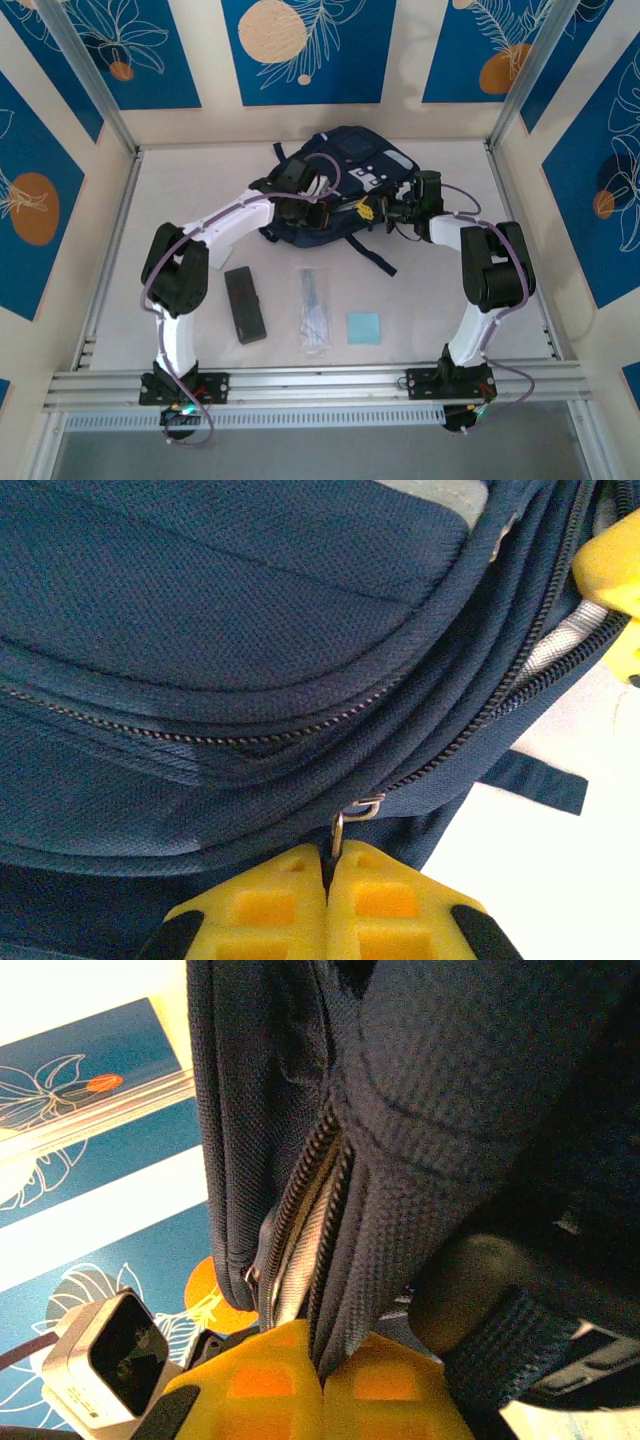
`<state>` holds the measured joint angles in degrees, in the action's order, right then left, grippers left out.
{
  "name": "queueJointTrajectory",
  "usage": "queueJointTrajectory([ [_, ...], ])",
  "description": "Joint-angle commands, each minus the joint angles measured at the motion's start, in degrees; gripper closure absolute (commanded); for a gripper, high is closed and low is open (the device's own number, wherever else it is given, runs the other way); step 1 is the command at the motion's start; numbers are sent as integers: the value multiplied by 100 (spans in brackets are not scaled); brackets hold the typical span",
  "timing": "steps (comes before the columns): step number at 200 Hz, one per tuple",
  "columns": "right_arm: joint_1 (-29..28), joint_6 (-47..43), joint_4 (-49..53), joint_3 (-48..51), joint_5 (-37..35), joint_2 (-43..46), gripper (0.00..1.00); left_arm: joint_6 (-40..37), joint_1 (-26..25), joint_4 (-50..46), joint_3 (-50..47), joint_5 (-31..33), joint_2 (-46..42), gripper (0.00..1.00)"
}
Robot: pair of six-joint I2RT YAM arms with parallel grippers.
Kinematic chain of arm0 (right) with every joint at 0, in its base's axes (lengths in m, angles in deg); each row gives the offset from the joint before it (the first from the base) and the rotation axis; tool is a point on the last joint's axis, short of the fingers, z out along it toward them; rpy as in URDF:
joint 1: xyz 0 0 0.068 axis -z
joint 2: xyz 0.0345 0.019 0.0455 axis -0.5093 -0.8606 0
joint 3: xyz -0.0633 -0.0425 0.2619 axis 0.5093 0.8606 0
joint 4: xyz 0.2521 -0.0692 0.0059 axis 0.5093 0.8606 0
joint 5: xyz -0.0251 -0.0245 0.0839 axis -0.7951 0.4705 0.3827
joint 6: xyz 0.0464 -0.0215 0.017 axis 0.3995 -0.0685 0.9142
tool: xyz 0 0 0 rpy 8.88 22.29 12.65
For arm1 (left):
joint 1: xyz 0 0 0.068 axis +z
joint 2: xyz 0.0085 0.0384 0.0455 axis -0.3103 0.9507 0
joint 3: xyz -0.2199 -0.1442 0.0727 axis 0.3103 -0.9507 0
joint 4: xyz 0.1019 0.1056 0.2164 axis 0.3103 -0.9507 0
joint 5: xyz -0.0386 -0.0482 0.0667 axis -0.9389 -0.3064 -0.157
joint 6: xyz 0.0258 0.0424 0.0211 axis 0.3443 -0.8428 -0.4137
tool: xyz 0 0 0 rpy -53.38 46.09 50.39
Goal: Pack the student bag
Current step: Unzip the student bag at the top-center of the table.
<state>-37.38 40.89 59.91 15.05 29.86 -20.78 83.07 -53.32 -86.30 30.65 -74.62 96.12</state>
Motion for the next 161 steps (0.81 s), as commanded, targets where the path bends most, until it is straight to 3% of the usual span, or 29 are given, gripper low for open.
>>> queueJointTrajectory([
  [1,210,-265,199,-43,-104,339,100,89,606,-881,5,403,125,100],
  [21,229,-416,386,-44,-167,411,100,287,785,-747,-224,-12,10,100],
  [63,247,-590,595,-77,-223,478,100,344,1063,-896,-326,106,-81,100],
  [102,193,-712,786,-175,-205,534,100,489,931,-547,-107,-868,-257,100],
  [112,191,-784,920,-192,-213,585,90,527,844,-517,37,-996,-324,100],
  [141,163,-1170,1693,-211,-232,957,45,619,611,-526,534,-1281,-393,100],
  [151,114,-1310,2011,-211,-237,1143,23,659,536,-522,673,-1386,-380,100],
  [161,34,-1443,2409,-227,-306,1337,16,670,446,-521,809,-1447,-346,100],
])
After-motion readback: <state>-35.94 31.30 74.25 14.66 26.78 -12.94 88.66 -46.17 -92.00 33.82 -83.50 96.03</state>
